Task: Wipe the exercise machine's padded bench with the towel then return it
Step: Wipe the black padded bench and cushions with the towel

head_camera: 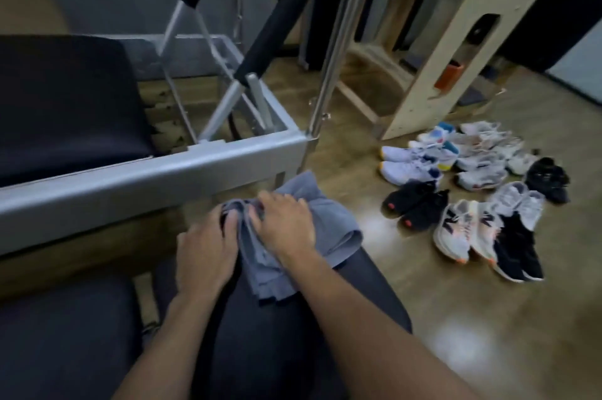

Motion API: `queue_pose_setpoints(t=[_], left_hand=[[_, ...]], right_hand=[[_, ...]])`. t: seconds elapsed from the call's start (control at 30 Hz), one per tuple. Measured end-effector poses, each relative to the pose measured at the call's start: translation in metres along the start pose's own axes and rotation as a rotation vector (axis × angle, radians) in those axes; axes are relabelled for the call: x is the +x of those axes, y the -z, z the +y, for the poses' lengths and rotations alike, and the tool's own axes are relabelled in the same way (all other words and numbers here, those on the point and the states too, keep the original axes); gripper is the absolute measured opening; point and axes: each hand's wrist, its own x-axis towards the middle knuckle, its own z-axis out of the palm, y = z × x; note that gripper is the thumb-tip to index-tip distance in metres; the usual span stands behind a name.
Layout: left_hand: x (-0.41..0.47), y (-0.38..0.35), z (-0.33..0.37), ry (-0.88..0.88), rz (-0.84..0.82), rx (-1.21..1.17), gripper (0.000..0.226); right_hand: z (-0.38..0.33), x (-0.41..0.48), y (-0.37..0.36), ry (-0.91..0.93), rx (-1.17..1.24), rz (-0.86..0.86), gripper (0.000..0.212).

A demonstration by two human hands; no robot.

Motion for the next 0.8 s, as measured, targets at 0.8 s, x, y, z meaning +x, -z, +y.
queue_pose_setpoints(t=[0.8], left_hand=[[-0.06, 0.117, 0.099, 0.014, -0.012, 0.312, 0.057]], right_hand=[[0.015, -0.002, -0.002, 0.07, -0.054, -0.039, 0.035]])
